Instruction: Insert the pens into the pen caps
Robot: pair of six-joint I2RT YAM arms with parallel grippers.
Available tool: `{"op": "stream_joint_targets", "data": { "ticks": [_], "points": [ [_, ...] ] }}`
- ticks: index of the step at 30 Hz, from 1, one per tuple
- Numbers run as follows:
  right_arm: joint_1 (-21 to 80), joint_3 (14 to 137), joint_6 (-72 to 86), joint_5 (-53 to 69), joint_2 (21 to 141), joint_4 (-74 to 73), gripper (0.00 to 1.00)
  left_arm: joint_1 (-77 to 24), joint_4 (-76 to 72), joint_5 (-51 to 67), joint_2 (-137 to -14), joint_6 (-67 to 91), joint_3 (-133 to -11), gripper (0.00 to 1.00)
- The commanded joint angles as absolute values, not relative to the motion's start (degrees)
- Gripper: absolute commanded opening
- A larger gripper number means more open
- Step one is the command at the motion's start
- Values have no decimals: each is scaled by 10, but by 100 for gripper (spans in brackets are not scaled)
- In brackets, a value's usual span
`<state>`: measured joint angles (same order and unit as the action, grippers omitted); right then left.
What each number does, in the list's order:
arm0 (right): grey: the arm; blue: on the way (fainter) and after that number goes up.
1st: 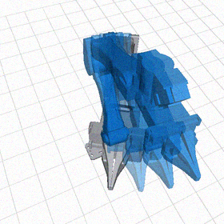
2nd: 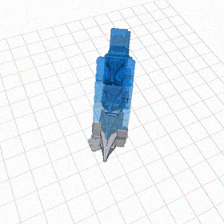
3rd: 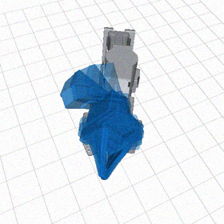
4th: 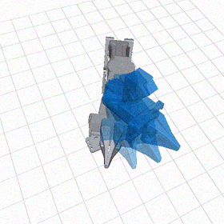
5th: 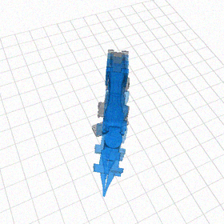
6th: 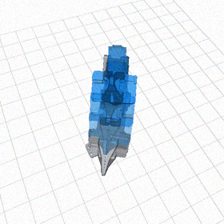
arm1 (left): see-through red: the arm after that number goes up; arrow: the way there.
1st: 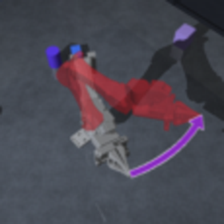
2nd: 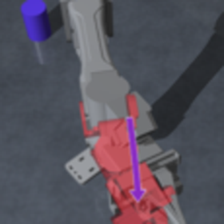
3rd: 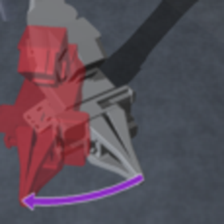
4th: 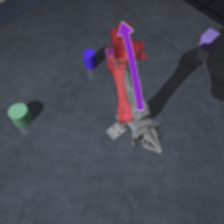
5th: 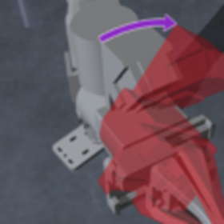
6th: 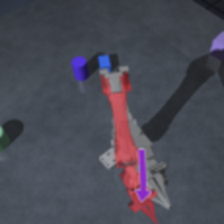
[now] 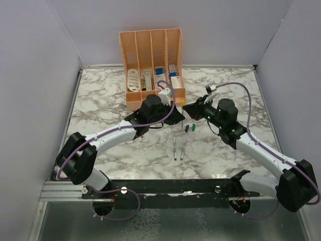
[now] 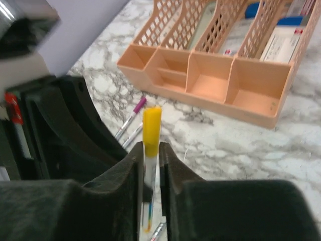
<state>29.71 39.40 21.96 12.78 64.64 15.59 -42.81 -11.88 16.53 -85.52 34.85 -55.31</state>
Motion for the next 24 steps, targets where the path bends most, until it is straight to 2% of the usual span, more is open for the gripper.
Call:
{"op": "stream_joint_targets", "data": {
  "ticks": [1, 6, 14, 24],
  "points": [
    [313, 410, 214, 112, 668, 37, 24, -398, -206, 109, -822, 374, -538, 0],
    [313, 453, 211, 72, 667, 58, 43, -398, -82, 76, -822, 385, -517, 0],
    [313, 470, 211, 39, 646, 57, 43, -396, 164, -10, -881, 386, -566, 0],
    [313, 441, 231, 37, 625, 15, 43, -376, 278, -88, -953, 349, -629, 0]
  ]
}}
